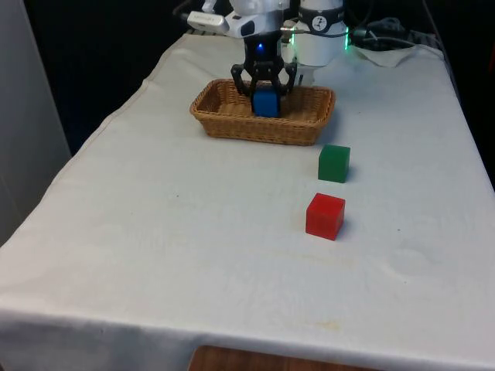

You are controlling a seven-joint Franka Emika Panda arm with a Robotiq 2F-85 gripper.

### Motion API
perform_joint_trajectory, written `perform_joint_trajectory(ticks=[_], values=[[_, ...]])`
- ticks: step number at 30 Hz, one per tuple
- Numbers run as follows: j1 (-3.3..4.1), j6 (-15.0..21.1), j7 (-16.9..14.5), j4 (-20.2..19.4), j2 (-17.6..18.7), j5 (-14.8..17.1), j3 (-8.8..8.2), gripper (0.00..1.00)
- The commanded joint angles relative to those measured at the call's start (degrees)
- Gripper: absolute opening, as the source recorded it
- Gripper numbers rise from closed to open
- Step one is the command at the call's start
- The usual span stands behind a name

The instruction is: Pick up the blue cube and place it into the basket.

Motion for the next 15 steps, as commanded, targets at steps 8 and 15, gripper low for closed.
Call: perform_joint_trajectory(ticks=[8, 15], values=[[-0.06, -0.2, -0.3, -0.1, -0.4, 0.5, 0.17, 0.56], [-0.06, -0.3, -0.2, -0.1, -0.3, 0.3, 0.11, 1.0]])
